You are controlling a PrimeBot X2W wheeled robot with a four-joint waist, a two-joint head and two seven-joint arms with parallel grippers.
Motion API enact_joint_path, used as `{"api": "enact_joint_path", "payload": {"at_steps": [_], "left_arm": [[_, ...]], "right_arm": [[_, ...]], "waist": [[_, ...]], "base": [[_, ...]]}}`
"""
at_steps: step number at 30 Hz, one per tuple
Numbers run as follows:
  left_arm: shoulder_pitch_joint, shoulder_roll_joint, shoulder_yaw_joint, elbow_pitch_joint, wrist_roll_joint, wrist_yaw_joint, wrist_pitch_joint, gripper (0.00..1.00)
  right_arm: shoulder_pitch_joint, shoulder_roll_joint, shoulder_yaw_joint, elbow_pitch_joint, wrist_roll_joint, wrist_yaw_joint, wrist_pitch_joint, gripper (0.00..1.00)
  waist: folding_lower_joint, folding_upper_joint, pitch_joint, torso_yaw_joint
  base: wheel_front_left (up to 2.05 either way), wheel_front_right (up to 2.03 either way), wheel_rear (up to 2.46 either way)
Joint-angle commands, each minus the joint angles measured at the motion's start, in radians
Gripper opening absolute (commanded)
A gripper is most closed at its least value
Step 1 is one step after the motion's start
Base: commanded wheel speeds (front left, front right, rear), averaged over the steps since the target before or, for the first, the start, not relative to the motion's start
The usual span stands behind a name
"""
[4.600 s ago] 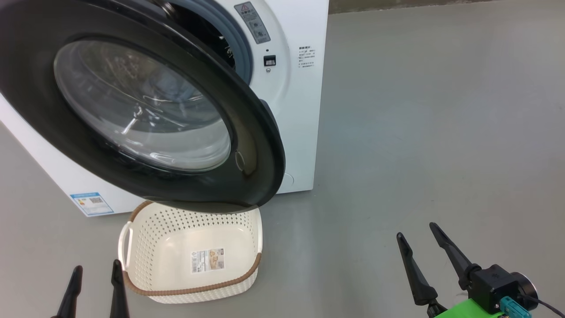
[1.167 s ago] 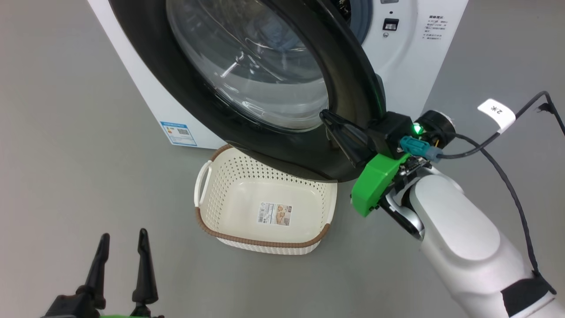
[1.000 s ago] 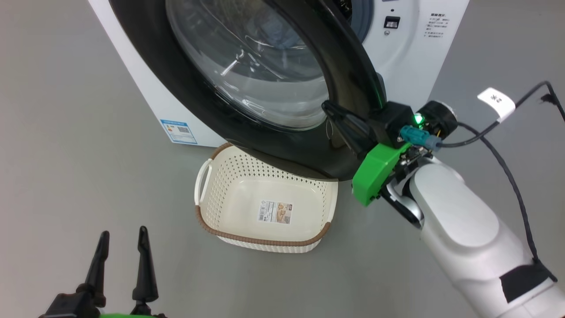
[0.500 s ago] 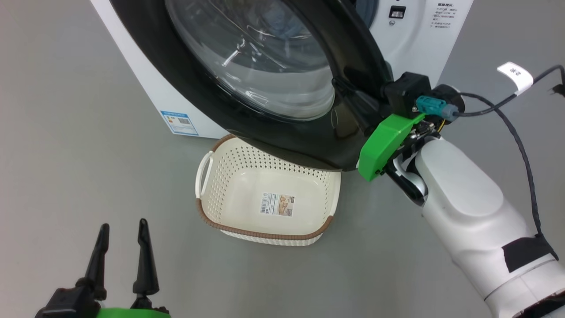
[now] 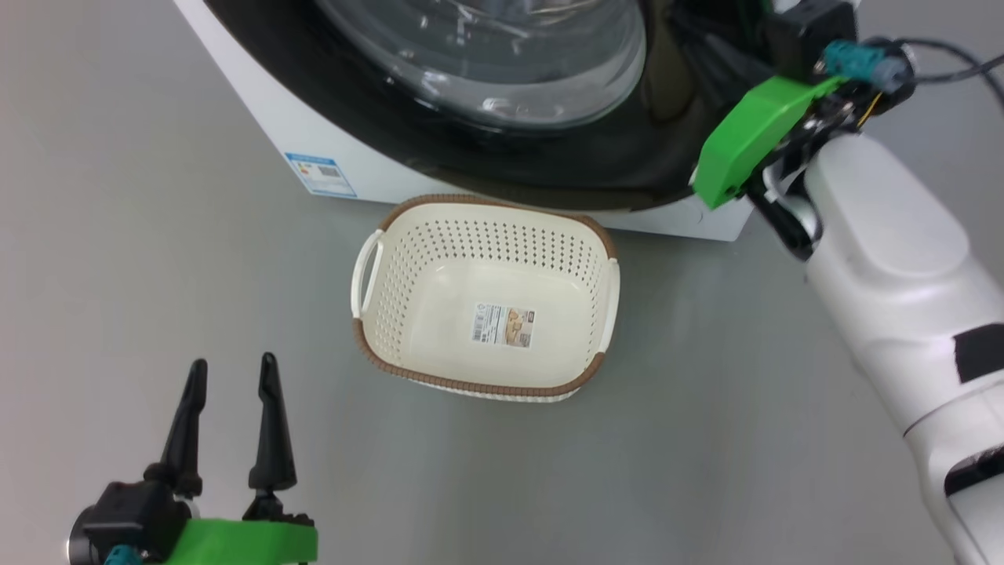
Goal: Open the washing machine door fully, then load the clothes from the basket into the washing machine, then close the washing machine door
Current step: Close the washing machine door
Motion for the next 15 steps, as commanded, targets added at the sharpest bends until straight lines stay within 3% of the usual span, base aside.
{"api": "enact_joint_path", "payload": {"at_steps": [1, 15], "left_arm": [[-0.032, 0.01, 0.033, -0.024, 0.01, -0.009, -0.009, 1.0], [-0.088, -0.008, 0.019, -0.007, 0.011, -0.03, -0.009, 1.0]], "right_arm": [[-0.025, 0.005, -0.004, -0.01, 0.001, 0.001, -0.011, 0.0], [-0.208, -0.035, -0.076, 0.185, -0.044, 0.001, -0.046, 0.0]], "waist": [[0.0, 0.0, 0.022, 0.016], [0.0, 0.0, 0.089, 0.064]], "base": [[0.0, 0.0, 0.0], [0.0, 0.0, 0.0]]}}
